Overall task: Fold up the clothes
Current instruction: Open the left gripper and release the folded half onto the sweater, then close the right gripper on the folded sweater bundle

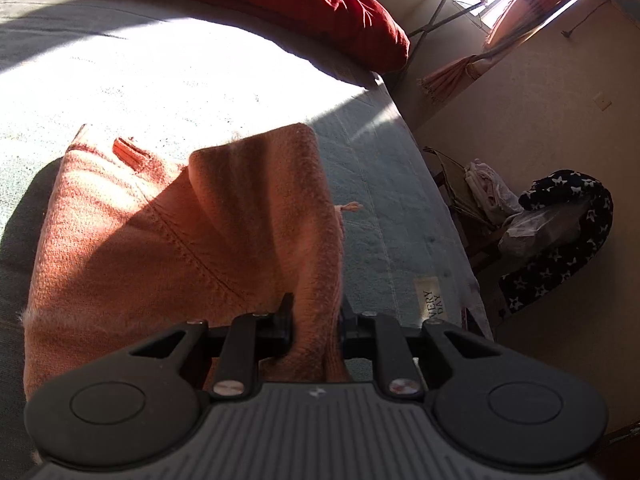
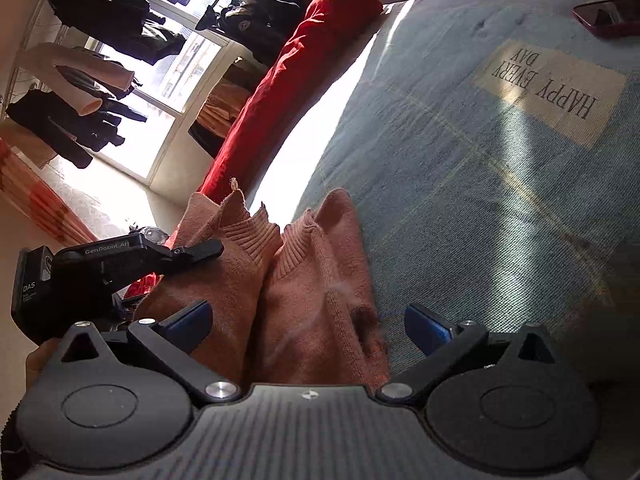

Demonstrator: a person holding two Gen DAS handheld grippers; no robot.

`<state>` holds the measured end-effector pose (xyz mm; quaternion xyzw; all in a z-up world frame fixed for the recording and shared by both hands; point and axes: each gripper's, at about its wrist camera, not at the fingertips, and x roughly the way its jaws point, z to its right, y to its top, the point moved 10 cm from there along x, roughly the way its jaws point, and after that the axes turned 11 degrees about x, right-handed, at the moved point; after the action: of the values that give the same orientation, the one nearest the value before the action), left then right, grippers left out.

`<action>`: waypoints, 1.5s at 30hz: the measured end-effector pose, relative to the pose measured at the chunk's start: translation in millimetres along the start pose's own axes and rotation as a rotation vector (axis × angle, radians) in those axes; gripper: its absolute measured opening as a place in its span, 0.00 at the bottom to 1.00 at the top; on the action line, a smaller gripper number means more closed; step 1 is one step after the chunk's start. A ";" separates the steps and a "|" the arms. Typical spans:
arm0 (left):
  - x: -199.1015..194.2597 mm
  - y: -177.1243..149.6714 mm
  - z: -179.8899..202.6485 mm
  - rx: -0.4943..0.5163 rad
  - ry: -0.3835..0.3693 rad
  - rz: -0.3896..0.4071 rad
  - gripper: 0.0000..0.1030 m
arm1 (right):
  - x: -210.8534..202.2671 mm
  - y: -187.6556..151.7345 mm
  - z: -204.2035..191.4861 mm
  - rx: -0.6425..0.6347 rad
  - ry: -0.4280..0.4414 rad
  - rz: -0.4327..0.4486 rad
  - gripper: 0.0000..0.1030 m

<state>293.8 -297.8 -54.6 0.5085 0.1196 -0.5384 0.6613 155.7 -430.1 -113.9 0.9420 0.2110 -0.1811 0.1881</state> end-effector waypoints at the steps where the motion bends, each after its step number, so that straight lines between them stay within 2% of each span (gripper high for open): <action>1: 3.7 -2.0 1.7 0.013 0.010 -0.009 0.17 | -1.3 1.7 3.7 0.007 -0.005 0.006 1.00; 5: 12.8 -9.1 5.1 0.037 0.040 -0.037 0.18 | -0.6 3.7 11.3 0.016 -0.027 0.014 1.00; 10: 19.6 -12.7 13.3 0.056 0.048 -0.054 0.26 | 2.4 1.9 14.7 0.013 -0.048 0.006 1.00; 12: 20.6 -13.3 20.2 0.052 0.015 -0.055 0.34 | 3.5 -0.1 13.9 0.005 -0.052 0.001 1.00; 16: 17.3 -12.1 37.3 0.088 -0.046 -0.053 0.36 | 3.1 -3.6 11.4 -0.017 -0.066 -0.005 1.00; 19: 3.6 -8.7 45.3 0.152 -0.071 -0.028 0.42 | 0.5 -5.5 7.8 -0.032 -0.066 -0.007 1.00; 23: -24.9 -7.2 43.6 0.314 -0.049 0.031 0.52 | -2.9 -9.3 -2.0 -0.039 -0.012 -0.024 1.00; 26: -48.9 -23.6 30.4 0.468 0.030 0.053 0.58 | -6.6 -15.6 -12.0 -0.054 0.053 -0.029 1.00; 30: -81.9 -52.7 12.0 0.670 0.127 0.080 0.58 | -8.5 -29.8 -22.5 -0.089 0.093 -0.068 1.00; 33: -102.6 -81.1 -1.9 0.799 0.180 0.096 0.62 | -10.7 -39.3 -26.6 -0.097 0.109 -0.090 0.93; 35: -110.8 -99.0 -8.7 0.866 0.211 0.099 0.63 | -13.8 -43.3 -28.7 -0.134 0.089 -0.060 0.85; 37: -110.7 -110.7 -9.6 0.890 0.200 0.095 0.63 | -20.8 -45.9 -36.0 -0.213 0.076 -0.003 0.79; 39: -109.7 -121.7 -9.9 0.909 0.185 0.090 0.64 | -23.6 -47.4 -47.1 -0.297 0.068 0.015 0.78; 42: -101.4 -129.6 -10.7 0.890 0.150 0.085 0.64 | -12.8 -50.5 -59.4 -0.398 0.020 0.005 0.71; 44: -97.7 -133.8 -12.5 0.888 0.144 0.089 0.65 | 2.6 -56.4 -57.4 -0.435 -0.040 -0.034 0.55; 45: -96.7 -135.2 -12.9 0.887 0.140 0.091 0.65 | 11.0 -60.0 -55.4 -0.453 -0.072 -0.059 0.50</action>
<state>148.2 -217.3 -65.8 0.7828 -0.1005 -0.4723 0.3925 151.5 -352.2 -87.4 0.8620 0.2668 -0.1679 0.3970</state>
